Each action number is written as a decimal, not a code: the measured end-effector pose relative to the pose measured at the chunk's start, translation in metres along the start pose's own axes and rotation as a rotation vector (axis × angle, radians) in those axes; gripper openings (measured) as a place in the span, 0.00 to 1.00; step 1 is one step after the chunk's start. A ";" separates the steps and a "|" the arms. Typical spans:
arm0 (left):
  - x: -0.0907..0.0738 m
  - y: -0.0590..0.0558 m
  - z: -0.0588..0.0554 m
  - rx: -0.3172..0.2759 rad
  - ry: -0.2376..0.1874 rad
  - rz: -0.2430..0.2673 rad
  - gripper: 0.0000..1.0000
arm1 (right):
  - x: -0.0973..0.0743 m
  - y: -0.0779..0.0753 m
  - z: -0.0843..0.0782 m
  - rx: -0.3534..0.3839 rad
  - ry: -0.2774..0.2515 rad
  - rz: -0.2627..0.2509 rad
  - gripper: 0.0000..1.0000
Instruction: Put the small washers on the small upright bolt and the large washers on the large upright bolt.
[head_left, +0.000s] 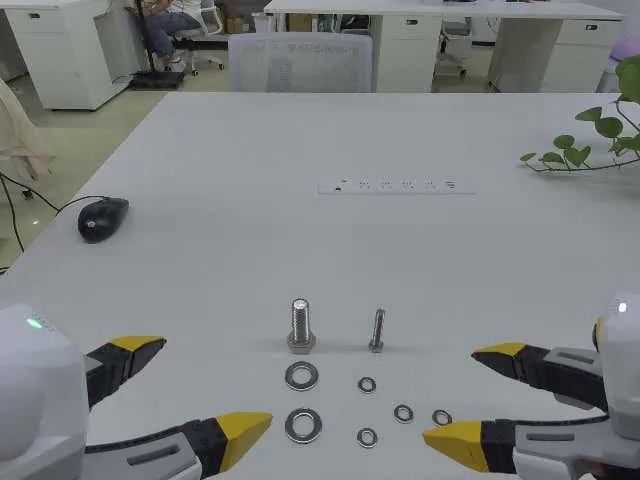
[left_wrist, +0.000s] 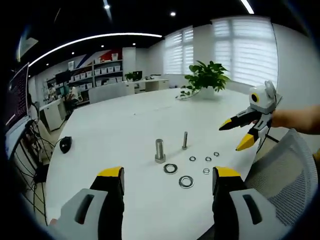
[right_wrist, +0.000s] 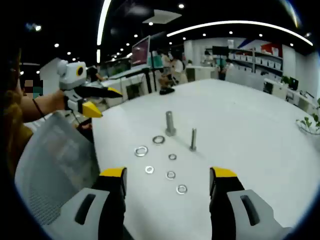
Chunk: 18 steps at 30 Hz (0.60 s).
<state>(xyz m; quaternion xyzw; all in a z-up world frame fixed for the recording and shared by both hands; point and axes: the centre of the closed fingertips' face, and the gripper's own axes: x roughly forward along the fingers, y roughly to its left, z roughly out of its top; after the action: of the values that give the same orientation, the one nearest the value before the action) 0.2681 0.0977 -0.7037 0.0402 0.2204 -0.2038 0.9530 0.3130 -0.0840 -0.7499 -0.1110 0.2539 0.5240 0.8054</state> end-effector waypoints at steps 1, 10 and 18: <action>0.000 0.000 0.000 0.001 0.000 0.000 0.71 | 0.000 0.000 0.000 0.000 0.000 0.000 0.69; 0.001 -0.002 -0.001 0.002 0.004 -0.004 0.71 | 0.002 0.000 -0.003 0.000 0.007 0.003 0.69; 0.004 0.000 0.001 0.006 0.002 -0.012 0.71 | 0.001 -0.002 -0.004 0.003 0.011 -0.007 0.69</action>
<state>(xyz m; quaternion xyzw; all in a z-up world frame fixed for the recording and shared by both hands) 0.2719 0.0957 -0.7046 0.0420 0.2207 -0.2100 0.9515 0.3140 -0.0860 -0.7544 -0.1133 0.2586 0.5203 0.8060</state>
